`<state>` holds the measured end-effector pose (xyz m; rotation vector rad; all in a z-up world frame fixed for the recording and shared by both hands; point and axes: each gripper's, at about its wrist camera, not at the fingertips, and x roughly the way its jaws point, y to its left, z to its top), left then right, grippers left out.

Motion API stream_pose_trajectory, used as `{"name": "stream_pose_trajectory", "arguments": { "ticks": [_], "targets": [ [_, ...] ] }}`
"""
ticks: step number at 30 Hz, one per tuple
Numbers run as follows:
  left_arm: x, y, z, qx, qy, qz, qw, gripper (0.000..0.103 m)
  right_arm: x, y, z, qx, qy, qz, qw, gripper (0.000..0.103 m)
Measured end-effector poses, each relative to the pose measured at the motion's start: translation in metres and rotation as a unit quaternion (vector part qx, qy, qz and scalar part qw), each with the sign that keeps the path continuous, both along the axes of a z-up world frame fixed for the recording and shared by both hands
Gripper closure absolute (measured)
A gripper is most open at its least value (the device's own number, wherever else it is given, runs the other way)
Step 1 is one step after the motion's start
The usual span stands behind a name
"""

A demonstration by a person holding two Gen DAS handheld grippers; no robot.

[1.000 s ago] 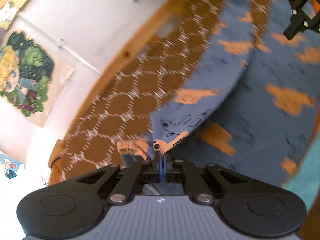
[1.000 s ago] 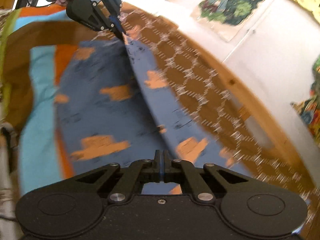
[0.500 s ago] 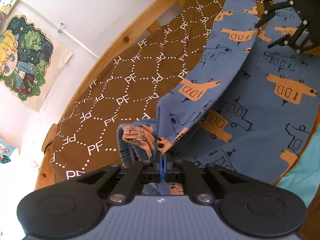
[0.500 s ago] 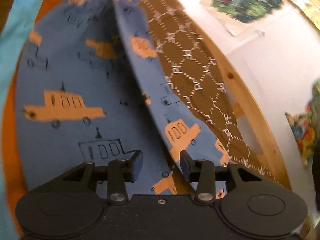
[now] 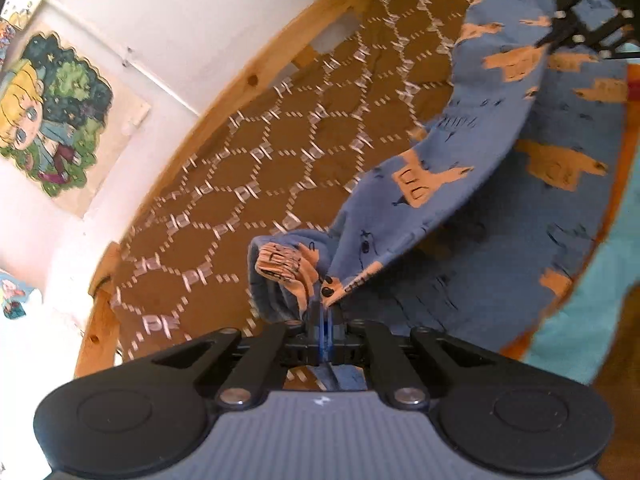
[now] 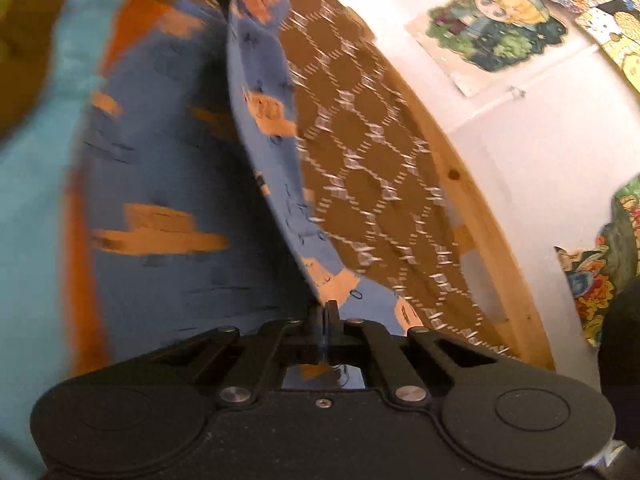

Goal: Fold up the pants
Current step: 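Lift the cuffs with both grippers and fold them over toward the waistband, then lay the cuffs down on the waistband and open both grippers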

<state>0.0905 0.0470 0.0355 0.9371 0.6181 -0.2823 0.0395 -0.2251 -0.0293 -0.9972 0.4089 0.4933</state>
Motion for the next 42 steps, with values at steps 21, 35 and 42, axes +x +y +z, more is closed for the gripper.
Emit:
{"name": "stream_pose_trajectory", "arguments": {
  "ticks": [21, 35, 42],
  "targets": [
    [-0.012, 0.005, -0.032, 0.010, 0.072, 0.004, 0.9974, 0.101, -0.039, 0.013, -0.028, 0.043, 0.099, -0.028, 0.994, 0.103],
    [0.001, 0.049, 0.021, -0.271, 0.088, 0.176, 0.9423, 0.040, -0.031, -0.003, -0.017, 0.087, 0.063, -0.066, 0.992, 0.042],
    [0.041, 0.045, 0.023, -0.291, 0.062, 0.306, 0.9044, 0.089, -0.029, -0.005, -0.019, 0.100, 0.065, -0.079, 0.990, 0.040]
  ]
}}
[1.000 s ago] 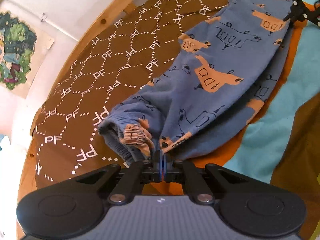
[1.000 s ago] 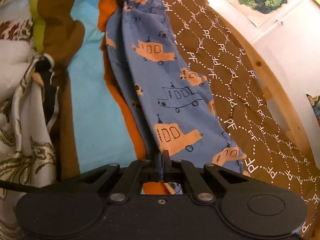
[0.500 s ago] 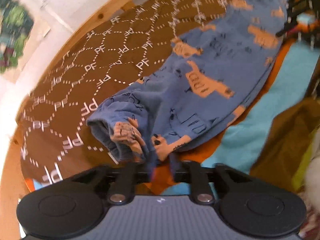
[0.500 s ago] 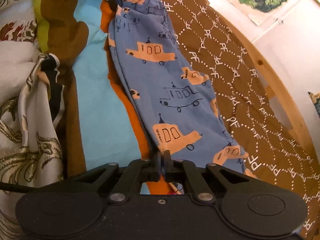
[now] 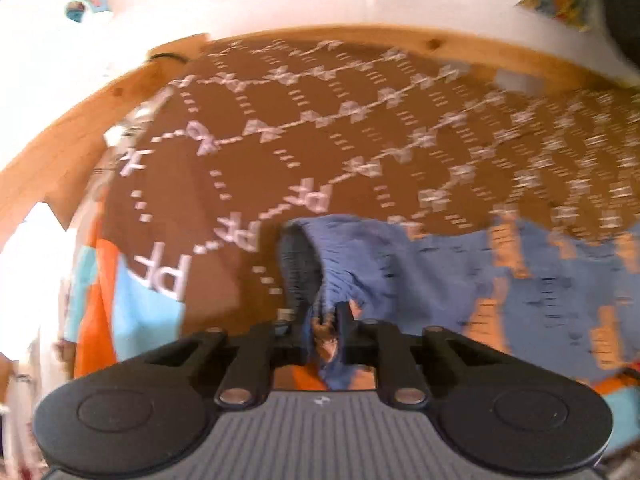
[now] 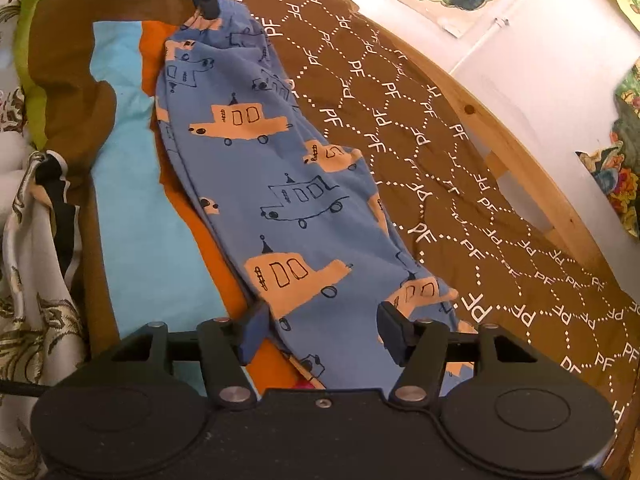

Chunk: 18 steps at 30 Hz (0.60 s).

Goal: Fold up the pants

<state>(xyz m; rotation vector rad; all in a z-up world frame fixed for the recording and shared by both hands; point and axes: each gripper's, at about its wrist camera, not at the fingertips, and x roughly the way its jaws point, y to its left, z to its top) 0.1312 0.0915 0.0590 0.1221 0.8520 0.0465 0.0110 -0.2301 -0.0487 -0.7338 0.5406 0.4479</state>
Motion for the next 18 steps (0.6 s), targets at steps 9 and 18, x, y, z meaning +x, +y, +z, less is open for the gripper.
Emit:
{"name": "stream_pose_trajectory", "arguments": {
  "ticks": [9, 18],
  "targets": [
    [-0.014, -0.027, -0.015, 0.129, -0.023, 0.008, 0.9913, 0.041, 0.008, -0.009, 0.003, 0.022, 0.027, -0.031, 0.999, 0.024],
    [-0.046, -0.132, -0.007, 0.094, -0.110, -0.181, 0.9726, 0.002, 0.017, -0.085, 0.044, 0.155, 0.022, -0.219, 0.963, 0.003]
  ]
}}
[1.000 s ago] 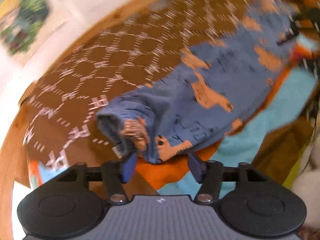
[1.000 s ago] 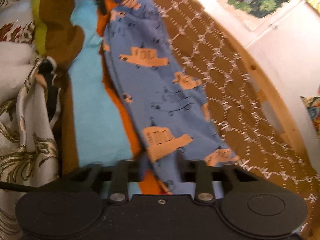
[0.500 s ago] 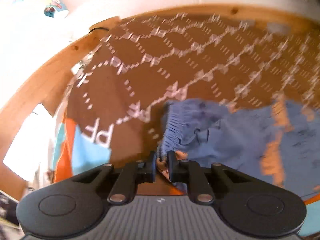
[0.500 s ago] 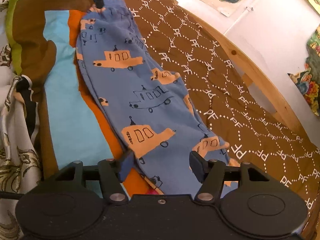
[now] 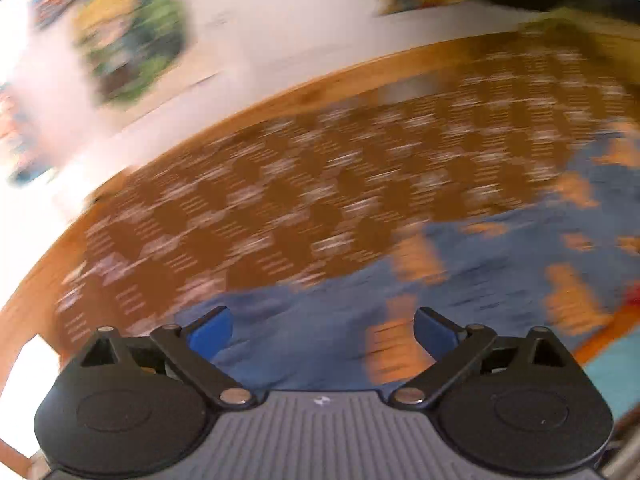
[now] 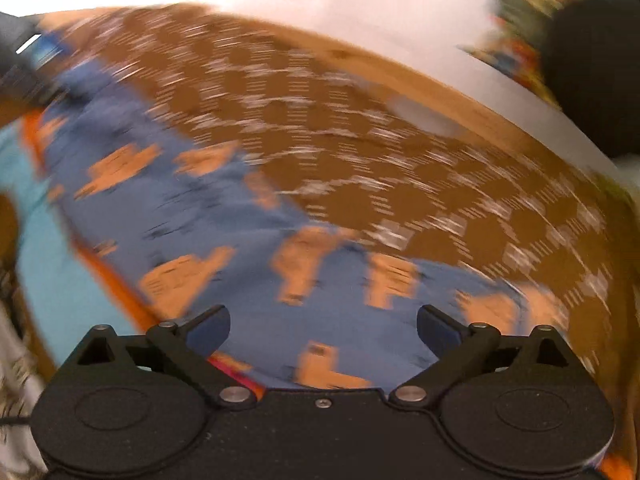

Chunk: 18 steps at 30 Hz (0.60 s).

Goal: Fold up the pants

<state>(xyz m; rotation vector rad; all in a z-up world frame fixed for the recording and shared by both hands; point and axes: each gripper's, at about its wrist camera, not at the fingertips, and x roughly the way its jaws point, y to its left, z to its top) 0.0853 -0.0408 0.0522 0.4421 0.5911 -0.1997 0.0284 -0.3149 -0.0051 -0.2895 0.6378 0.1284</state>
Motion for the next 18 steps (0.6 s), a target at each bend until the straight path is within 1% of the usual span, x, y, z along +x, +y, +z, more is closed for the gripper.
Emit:
{"name": "stream_pose_trajectory", "arguments": {
  "ticks": [3, 5, 7, 8, 9, 11, 12, 13, 14, 15, 16, 17, 18],
  "targets": [
    [0.001, -0.051, -0.010, -0.011, 0.026, -0.077, 0.9967, 0.002, 0.005, -0.037, 0.008, 0.061, 0.001, -0.068, 0.996, 0.001],
    [-0.002, -0.082, -0.016, -0.017, 0.038, -0.128, 0.9909, 0.002, 0.005, -0.063, 0.012, 0.115, 0.001, -0.103, 0.988, 0.001],
    [-0.007, -0.113, -0.027, -0.010, 0.040, -0.170, 0.9845, 0.002, 0.004, -0.084, 0.012, 0.163, -0.005, -0.125, 0.979, 0.002],
    [-0.008, -0.125, -0.031, -0.010, 0.041, -0.185, 0.9817, 0.003, 0.003, -0.093, 0.011, 0.184, -0.008, -0.135, 0.974, 0.005],
    [-0.010, -0.137, -0.034, -0.012, 0.045, -0.201, 0.9785, 0.005, 0.003, -0.100, 0.009, 0.197, -0.009, -0.142, 0.970, 0.012],
    [-0.012, -0.155, -0.039, -0.014, 0.056, -0.228, 0.9718, 0.012, 0.004, -0.110, 0.007, 0.206, -0.016, -0.158, 0.965, 0.019],
    [-0.014, -0.163, -0.042, -0.014, 0.062, -0.239, 0.9690, 0.014, 0.005, -0.115, 0.005, 0.202, -0.020, -0.167, 0.965, 0.020],
    [-0.013, -0.170, -0.046, -0.015, 0.069, -0.247, 0.9664, 0.019, 0.006, -0.118, 0.003, 0.192, -0.025, -0.174, 0.966, 0.021],
    [-0.013, -0.177, -0.049, -0.017, 0.078, -0.255, 0.9637, 0.025, 0.008, -0.120, 0.002, 0.181, -0.029, -0.179, 0.967, 0.024],
    [-0.014, -0.182, -0.051, -0.018, 0.085, -0.261, 0.9616, 0.027, 0.011, -0.123, 0.002, 0.171, -0.033, -0.184, 0.967, 0.029],
    [-0.012, -0.188, -0.055, -0.017, 0.092, -0.266, 0.9595, 0.032, 0.014, -0.127, 0.001, 0.169, -0.036, -0.186, 0.967, 0.032],
    [-0.012, -0.193, -0.059, -0.012, 0.098, -0.271, 0.9575, 0.038, 0.017, -0.132, -0.001, 0.176, -0.037, -0.187, 0.966, 0.035],
    [-0.013, -0.198, -0.063, -0.006, 0.103, -0.274, 0.9561, 0.040, 0.020, -0.137, -0.003, 0.184, -0.037, -0.187, 0.964, 0.037]
  ]
}}
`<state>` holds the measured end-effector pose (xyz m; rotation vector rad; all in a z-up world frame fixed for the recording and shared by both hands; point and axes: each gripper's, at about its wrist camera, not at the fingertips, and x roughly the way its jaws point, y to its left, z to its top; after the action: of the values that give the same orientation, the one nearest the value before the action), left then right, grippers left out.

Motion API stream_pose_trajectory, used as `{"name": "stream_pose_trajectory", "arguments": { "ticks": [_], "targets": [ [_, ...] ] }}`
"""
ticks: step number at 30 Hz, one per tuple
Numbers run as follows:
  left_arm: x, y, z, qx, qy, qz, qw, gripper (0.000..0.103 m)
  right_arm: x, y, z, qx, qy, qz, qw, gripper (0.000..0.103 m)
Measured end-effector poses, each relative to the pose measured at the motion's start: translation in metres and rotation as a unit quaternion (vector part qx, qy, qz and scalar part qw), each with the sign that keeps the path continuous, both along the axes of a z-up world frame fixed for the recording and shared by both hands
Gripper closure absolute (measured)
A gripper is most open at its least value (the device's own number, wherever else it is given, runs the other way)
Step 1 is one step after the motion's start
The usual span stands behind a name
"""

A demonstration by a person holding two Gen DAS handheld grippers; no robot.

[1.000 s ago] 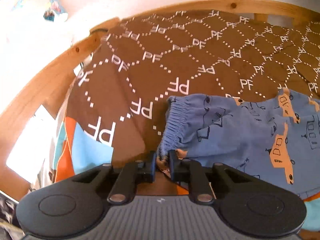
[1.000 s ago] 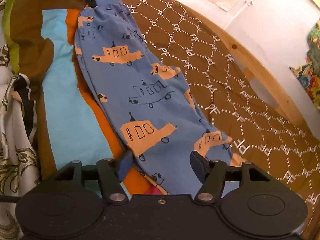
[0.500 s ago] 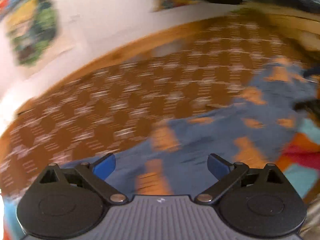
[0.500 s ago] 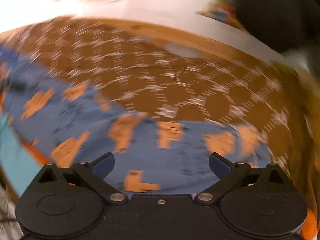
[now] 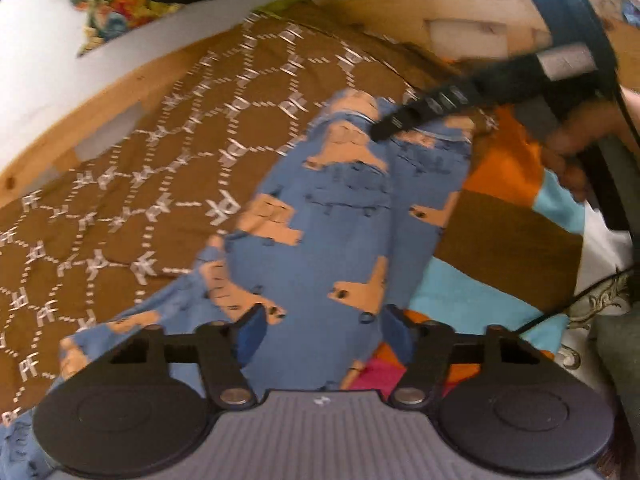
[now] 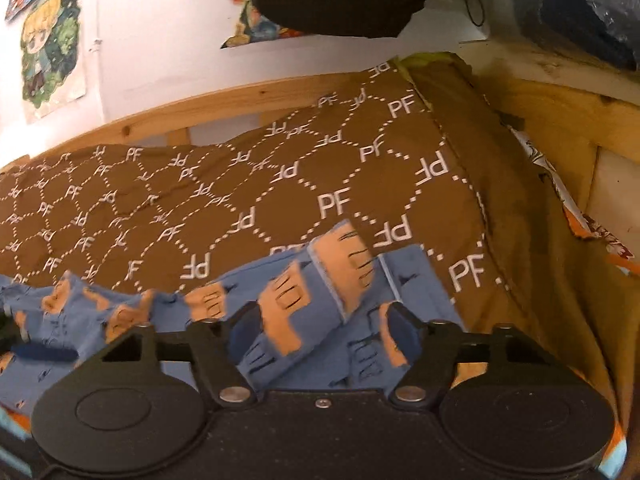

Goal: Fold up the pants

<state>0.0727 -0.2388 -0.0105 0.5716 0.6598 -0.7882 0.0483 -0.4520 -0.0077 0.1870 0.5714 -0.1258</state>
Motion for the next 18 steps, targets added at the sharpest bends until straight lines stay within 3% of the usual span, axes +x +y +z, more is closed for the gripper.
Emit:
{"name": "stream_pose_trajectory", "arguments": {
  "ticks": [6, 8, 10, 11, 12, 14, 16, 18],
  "targets": [
    [0.005, -0.010, -0.016, 0.021, 0.034, 0.011, 0.9991, 0.071, 0.015, -0.014, -0.007, 0.014, -0.023, 0.010, 1.000, 0.037],
    [0.010, -0.008, -0.017, 0.015, 0.049, 0.019, 0.9985, 0.090, 0.019, -0.019, -0.010, 0.032, -0.021, 0.009, 0.999, 0.038],
    [0.012, -0.006, -0.014, 0.008, 0.056, 0.026, 0.9981, 0.097, 0.024, -0.021, -0.015, 0.057, -0.017, 0.013, 0.998, 0.053],
    [0.014, -0.004, -0.014, 0.004, 0.060, 0.030, 0.9977, 0.099, 0.026, -0.020, -0.016, 0.061, -0.016, 0.018, 0.998, 0.072],
    [0.015, -0.003, -0.012, 0.000, 0.064, 0.036, 0.9973, 0.099, 0.026, -0.017, -0.015, 0.055, -0.018, 0.022, 0.998, 0.078],
    [0.020, 0.001, -0.008, -0.014, 0.077, 0.052, 0.9956, 0.099, 0.026, -0.007, -0.009, 0.034, -0.046, 0.044, 0.997, 0.078],
    [0.028, 0.008, -0.004, -0.031, 0.099, 0.076, 0.9917, 0.099, 0.027, 0.003, -0.002, 0.021, -0.074, 0.070, 0.995, 0.070],
    [0.036, 0.014, -0.003, -0.042, 0.119, 0.101, 0.9869, 0.099, 0.029, 0.010, 0.001, 0.019, -0.085, 0.087, 0.992, 0.040]
  ]
}}
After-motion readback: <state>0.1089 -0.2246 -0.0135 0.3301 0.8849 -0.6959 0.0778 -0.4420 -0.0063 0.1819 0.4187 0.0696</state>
